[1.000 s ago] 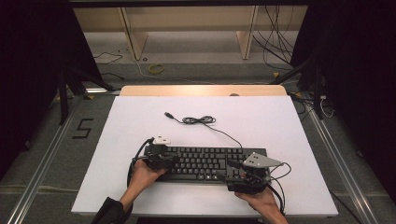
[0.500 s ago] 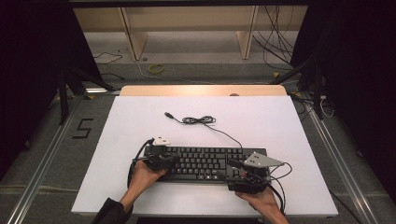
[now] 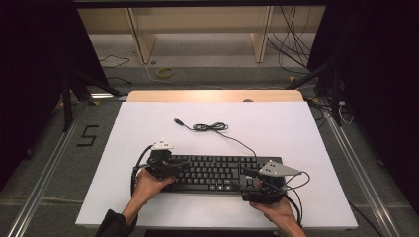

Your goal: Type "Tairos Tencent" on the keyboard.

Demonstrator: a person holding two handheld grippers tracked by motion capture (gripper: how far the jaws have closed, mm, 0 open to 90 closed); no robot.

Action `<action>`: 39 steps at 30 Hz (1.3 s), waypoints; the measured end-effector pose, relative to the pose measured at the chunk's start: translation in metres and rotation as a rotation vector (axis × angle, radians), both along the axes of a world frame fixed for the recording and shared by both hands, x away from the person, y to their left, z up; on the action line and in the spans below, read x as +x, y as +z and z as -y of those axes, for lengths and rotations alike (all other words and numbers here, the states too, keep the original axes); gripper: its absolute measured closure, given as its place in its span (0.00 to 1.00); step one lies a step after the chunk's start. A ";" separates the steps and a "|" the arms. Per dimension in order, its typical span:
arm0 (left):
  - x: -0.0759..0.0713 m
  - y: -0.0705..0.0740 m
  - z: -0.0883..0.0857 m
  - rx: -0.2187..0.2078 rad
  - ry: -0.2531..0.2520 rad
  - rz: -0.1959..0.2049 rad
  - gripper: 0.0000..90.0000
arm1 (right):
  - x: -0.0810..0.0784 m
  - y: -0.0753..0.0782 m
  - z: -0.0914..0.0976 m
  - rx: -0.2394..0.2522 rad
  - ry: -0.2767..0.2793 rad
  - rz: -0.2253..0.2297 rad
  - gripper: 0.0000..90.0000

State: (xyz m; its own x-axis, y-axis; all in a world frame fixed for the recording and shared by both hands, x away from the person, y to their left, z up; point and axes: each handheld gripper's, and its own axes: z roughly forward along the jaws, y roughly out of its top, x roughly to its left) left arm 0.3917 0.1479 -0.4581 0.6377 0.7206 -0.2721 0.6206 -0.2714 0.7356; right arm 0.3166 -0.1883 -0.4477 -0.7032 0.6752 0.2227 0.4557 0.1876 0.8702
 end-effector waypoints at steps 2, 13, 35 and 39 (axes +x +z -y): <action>-0.001 0.001 -0.001 -0.018 -0.007 0.000 0.69 | 0.000 0.000 0.001 -0.001 -0.002 0.001 0.36; -0.016 0.011 -0.013 -0.167 -0.074 0.066 0.45 | -0.001 0.000 0.008 -0.010 -0.015 0.013 0.35; -0.059 0.009 -0.030 -0.202 -0.112 0.134 0.30 | -0.015 -0.001 0.033 -0.002 -0.059 0.047 0.34; -0.064 0.006 -0.030 -0.196 -0.116 0.132 0.29 | -0.018 -0.002 0.037 -0.004 -0.068 0.048 0.34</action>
State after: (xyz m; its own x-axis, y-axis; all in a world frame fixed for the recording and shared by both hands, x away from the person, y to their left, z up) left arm 0.3276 0.1776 -0.4520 0.7523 0.5822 -0.3083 0.4886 -0.1793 0.8539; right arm 0.2987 -0.2251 -0.4502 -0.6659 0.7223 0.1867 0.4250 0.1616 0.8907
